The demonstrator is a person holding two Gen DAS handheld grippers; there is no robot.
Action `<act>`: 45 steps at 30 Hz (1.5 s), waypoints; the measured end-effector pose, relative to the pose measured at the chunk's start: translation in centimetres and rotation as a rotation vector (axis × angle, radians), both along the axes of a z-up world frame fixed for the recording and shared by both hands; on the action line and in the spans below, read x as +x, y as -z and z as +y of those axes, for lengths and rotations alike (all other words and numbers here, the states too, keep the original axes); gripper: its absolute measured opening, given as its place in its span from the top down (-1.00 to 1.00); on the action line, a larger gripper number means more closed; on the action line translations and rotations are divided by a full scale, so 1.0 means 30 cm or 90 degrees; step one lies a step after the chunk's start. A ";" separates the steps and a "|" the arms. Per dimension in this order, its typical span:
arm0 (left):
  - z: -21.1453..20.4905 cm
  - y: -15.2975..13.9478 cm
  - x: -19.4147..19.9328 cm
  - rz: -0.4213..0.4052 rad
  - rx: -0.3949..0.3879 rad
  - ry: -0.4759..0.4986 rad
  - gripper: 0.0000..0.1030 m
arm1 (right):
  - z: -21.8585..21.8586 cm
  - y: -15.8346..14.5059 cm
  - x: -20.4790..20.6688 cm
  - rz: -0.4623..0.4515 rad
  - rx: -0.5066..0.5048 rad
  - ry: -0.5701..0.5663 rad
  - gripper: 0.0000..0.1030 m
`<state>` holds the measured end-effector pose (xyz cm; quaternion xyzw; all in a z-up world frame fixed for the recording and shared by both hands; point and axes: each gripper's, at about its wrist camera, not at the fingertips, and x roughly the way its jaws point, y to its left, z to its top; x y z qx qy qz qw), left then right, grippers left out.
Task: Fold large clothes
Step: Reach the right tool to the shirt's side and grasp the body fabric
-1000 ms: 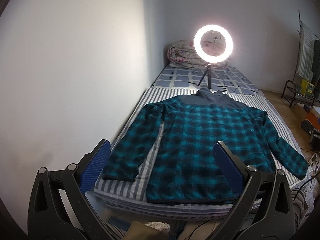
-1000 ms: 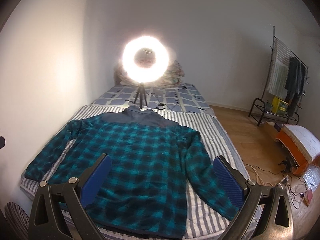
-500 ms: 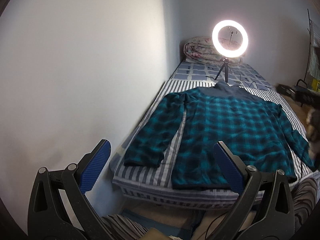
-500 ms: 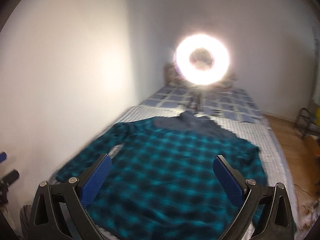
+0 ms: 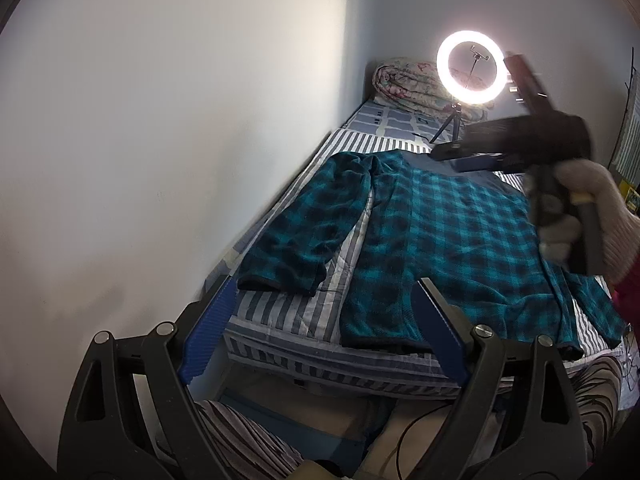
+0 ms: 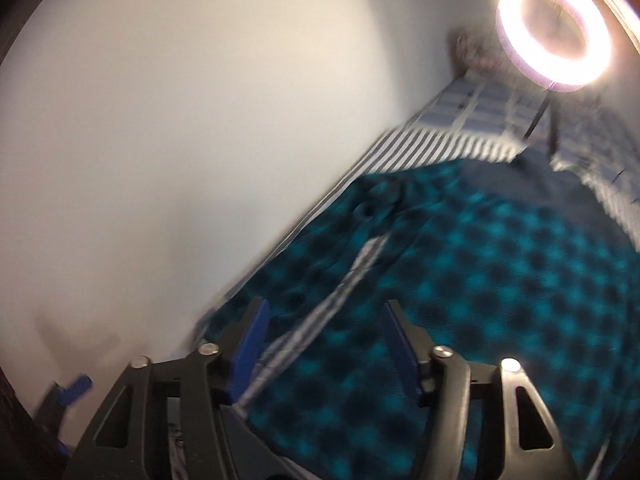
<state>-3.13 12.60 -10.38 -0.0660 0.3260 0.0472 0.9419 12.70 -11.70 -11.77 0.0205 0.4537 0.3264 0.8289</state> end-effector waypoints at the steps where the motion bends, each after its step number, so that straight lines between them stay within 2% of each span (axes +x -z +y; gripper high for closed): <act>1: 0.004 0.006 0.004 0.002 -0.001 -0.001 -0.76 | 0.023 0.024 0.025 0.019 0.004 0.001 0.09; 5: 0.017 0.026 0.019 0.010 -0.011 -0.004 -0.77 | 0.120 0.099 0.110 0.084 0.021 -0.009 0.15; 10: 0.038 0.060 0.048 0.023 -0.014 -0.014 -0.77 | 0.271 0.177 0.209 0.130 0.020 -0.021 0.23; 14: 0.057 0.087 0.068 0.029 -0.022 -0.009 -0.76 | 0.391 0.257 0.306 0.188 0.032 -0.012 0.36; 17: 0.068 0.105 0.078 0.026 -0.019 -0.010 -0.76 | 0.471 0.319 0.373 0.209 0.016 -0.004 0.37; 21: 0.088 0.133 0.105 0.032 -0.030 -0.009 -0.76 | 0.545 0.384 0.443 0.219 -0.015 0.003 0.35; 26: 0.111 0.163 0.142 0.043 -0.047 -0.005 -0.76 | 0.605 0.446 0.508 0.240 -0.045 0.024 0.21; 32: 0.141 0.189 0.162 0.056 -0.053 -0.013 -0.77 | 0.689 0.491 0.527 0.250 -0.082 0.032 0.20; 37: 0.164 0.211 0.178 0.068 -0.063 -0.025 -0.77 | 0.778 0.531 0.515 0.228 -0.158 0.028 0.24; 39: 0.168 0.218 0.189 0.072 -0.060 -0.029 -0.77 | 0.799 0.547 0.510 0.222 -0.169 0.028 0.36; 41: 0.170 0.224 0.199 0.076 -0.059 -0.033 -0.77 | 0.811 0.544 0.499 0.218 -0.174 0.029 0.70; 43: 0.176 0.231 0.213 0.083 -0.063 -0.035 -0.77 | 0.805 0.542 0.498 0.223 -0.161 0.027 0.91; 45: 0.181 0.234 0.225 0.084 -0.066 -0.037 -0.77 | 0.790 0.526 0.489 0.228 -0.141 0.023 0.95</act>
